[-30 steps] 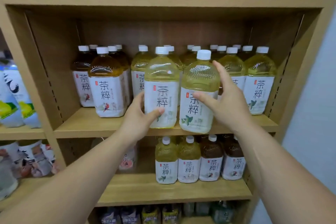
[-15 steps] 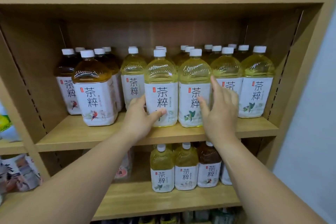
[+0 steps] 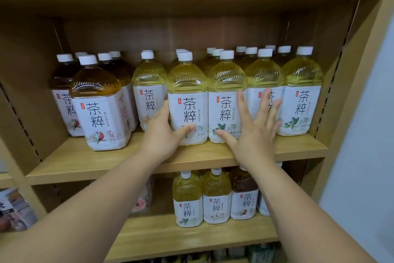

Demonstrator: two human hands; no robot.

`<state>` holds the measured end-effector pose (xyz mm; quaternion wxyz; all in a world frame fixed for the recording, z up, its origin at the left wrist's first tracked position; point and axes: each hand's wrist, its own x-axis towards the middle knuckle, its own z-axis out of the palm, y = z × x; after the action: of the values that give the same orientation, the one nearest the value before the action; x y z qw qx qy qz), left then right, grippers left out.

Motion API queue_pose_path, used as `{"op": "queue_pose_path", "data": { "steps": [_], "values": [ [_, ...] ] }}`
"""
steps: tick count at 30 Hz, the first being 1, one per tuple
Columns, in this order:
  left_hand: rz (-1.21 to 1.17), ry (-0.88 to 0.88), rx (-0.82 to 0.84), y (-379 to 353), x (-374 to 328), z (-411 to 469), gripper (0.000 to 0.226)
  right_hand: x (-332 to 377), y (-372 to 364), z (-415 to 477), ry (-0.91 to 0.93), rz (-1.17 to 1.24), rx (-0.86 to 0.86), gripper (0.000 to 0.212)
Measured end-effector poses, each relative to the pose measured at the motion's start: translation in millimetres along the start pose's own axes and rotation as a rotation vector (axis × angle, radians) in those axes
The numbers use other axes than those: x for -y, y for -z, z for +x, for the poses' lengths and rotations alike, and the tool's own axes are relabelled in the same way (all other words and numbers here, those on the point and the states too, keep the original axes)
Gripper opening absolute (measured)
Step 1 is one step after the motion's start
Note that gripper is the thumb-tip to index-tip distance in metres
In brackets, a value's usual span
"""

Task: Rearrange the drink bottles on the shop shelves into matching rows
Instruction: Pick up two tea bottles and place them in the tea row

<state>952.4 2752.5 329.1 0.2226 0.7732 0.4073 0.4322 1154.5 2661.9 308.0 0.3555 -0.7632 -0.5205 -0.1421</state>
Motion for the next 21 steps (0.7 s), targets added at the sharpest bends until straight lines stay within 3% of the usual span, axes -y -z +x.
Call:
{"op": "queue_pose_path", "data": {
  "steps": [18,21],
  "values": [
    [-0.003,-0.003,0.022,0.5,-7.3,-11.6,0.063,6.0,2.4,-3.0,-0.067,0.012,0.008,0.111],
    [0.074,-0.004,0.035,5.2,-5.4,-26.9,0.072,3.2,3.6,-13.6,-0.063,0.033,0.054,0.107]
  ]
}}
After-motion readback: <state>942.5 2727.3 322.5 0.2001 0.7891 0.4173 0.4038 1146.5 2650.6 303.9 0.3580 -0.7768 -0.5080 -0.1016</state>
